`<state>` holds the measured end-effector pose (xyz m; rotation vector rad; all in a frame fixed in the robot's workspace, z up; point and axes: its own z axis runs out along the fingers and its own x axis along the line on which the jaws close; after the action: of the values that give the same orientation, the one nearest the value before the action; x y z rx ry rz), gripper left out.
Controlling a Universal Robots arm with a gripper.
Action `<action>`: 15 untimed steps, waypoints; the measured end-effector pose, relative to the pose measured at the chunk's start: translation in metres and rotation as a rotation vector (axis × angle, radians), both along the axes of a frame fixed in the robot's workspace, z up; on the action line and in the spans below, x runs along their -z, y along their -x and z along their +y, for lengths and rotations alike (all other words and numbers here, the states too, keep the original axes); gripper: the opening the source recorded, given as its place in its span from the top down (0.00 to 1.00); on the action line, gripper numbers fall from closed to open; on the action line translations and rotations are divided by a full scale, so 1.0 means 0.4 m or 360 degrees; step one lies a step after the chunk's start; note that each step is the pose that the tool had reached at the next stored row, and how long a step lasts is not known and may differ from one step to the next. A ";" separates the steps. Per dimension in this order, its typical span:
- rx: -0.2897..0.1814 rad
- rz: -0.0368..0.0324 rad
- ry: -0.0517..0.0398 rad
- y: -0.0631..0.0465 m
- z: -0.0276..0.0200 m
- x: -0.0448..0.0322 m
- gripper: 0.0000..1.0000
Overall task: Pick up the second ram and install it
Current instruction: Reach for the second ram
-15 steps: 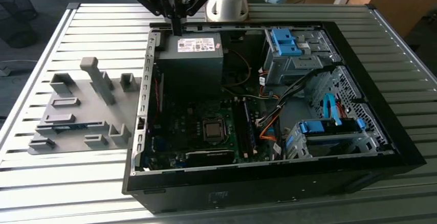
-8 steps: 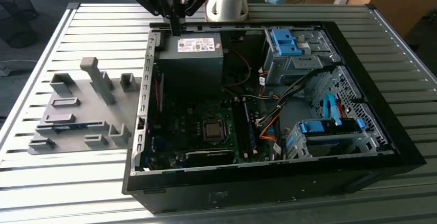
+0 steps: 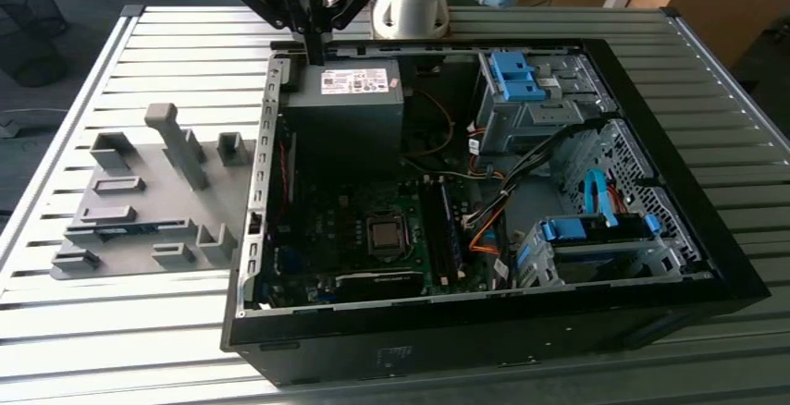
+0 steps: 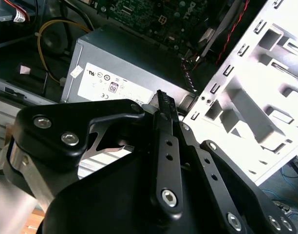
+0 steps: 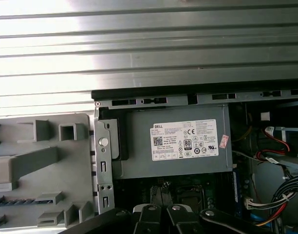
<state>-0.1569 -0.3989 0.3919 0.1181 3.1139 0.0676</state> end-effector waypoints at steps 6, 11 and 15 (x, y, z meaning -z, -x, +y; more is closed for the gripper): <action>0.0000 0.0000 0.0000 0.004 0.000 0.000 0.89; 0.0000 0.0001 0.0000 0.007 0.000 0.001 0.89; 0.0000 0.0001 0.0000 0.009 0.000 0.001 0.89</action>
<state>-0.1606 -0.3989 0.3916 0.1181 3.1145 0.0676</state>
